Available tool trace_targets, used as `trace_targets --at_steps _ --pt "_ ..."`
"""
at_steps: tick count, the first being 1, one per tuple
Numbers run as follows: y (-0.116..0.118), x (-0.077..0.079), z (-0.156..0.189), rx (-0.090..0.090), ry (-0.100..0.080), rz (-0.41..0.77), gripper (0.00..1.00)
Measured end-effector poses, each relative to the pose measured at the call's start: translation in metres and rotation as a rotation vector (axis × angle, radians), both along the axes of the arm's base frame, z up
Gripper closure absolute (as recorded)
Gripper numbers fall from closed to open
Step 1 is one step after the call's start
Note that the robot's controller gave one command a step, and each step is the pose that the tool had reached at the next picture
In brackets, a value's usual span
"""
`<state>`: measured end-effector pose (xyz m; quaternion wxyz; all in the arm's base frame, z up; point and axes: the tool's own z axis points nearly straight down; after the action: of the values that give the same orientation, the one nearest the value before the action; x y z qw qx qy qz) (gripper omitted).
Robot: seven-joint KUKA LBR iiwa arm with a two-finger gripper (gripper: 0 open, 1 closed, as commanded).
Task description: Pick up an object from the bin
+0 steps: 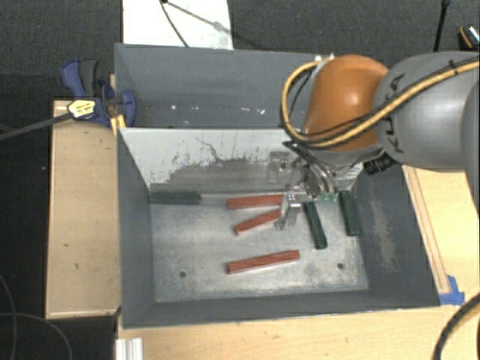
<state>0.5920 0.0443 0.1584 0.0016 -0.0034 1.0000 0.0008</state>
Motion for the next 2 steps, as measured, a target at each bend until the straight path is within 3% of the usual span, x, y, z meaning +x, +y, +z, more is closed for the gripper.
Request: trace_targets --at_steps 1,2 --pt "0.0 0.0 0.0 0.0 0.0 -0.001 1.0" --pt "0.0 0.0 0.0 0.0 0.0 -0.001 0.0"
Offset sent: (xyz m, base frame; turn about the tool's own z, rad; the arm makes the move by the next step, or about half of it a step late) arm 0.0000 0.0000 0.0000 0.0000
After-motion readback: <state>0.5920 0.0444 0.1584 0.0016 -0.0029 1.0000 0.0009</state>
